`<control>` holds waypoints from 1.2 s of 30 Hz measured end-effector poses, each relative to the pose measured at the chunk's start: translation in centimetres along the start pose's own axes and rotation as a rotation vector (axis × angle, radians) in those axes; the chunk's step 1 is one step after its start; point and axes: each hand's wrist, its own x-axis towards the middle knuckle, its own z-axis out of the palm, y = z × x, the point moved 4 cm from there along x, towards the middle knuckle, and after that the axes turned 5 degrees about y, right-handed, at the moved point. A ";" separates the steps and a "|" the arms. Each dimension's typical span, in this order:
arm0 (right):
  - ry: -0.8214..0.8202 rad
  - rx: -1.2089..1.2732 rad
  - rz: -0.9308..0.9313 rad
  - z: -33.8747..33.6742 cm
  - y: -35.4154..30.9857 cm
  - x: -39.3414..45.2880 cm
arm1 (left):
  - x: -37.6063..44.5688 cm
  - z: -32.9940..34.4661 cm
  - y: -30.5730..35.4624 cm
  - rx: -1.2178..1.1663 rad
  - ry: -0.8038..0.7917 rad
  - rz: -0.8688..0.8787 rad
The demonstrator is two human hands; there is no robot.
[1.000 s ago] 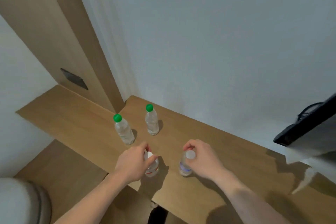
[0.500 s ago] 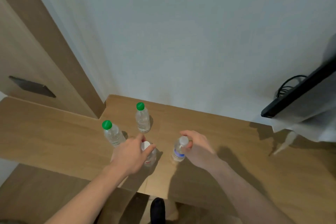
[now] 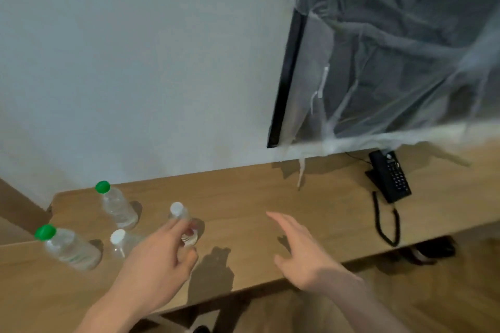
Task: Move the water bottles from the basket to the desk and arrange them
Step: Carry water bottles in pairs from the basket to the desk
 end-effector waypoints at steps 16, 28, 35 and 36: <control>0.431 -0.033 0.423 -12.2 30.9 -29.2 | -4.9 17.9 37.7 0.238 -0.230 0.724; 0.623 0.036 0.663 -19.6 45.7 -38.7 | -3.9 28.0 60.3 0.240 -0.412 1.040; 0.644 0.037 0.751 -28.4 52.9 -36.2 | 1.9 33.1 71.7 0.166 -0.486 1.083; 0.646 0.031 0.759 -29.7 53.6 -35.7 | 2.9 33.6 72.8 0.167 -0.501 1.080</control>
